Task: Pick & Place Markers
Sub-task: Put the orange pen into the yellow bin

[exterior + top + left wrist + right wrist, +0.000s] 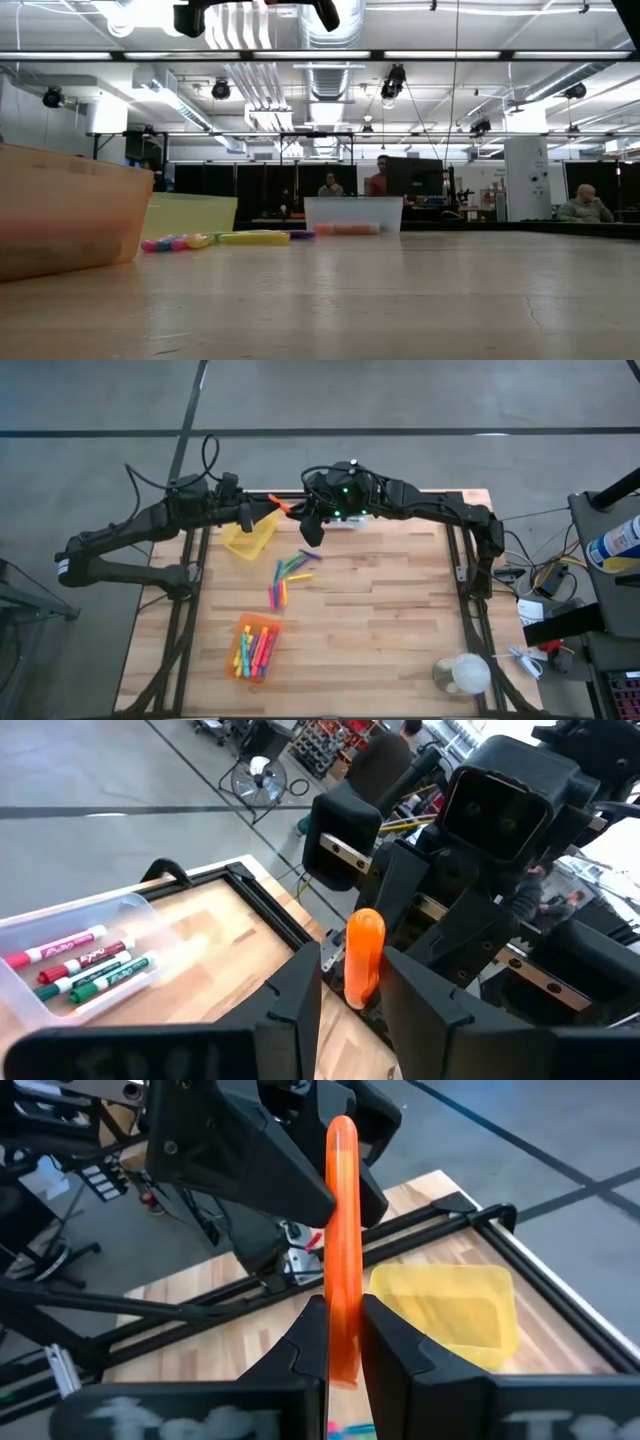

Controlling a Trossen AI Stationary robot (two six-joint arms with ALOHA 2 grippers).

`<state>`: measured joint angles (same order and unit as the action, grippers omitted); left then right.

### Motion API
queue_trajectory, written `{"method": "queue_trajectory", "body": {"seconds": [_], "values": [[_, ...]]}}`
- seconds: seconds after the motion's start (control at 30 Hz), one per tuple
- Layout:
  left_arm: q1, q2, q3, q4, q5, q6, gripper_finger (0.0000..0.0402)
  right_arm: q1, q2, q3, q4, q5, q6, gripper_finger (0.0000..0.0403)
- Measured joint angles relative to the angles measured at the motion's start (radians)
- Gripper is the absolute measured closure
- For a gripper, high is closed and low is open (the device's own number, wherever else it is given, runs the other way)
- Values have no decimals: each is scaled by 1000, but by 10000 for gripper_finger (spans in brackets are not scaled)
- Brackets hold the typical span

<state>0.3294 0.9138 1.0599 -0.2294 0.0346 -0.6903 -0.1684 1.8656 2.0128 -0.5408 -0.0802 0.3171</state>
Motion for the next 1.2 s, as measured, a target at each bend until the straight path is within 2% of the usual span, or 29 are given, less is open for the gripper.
{"method": "queue_trajectory", "body": {"seconds": [0.4, 0.7, 0.83, 1.2], "values": [[0, 20, 0, 54, 27, -45, 306, 2, 0, -11, 50, -12, 24, 373], [0, 20, 0, 54, 33, -51, 356, 7, 2, -17, 52, 1, 40, 371], [0, 20, 0, 55, 33, -53, 369, 8, 2, -18, 53, 1, 49, 349], [3, 11, 0, 23, 29, -44, 363, 16, 2, -17, 40, 4, 69, 308]]}}
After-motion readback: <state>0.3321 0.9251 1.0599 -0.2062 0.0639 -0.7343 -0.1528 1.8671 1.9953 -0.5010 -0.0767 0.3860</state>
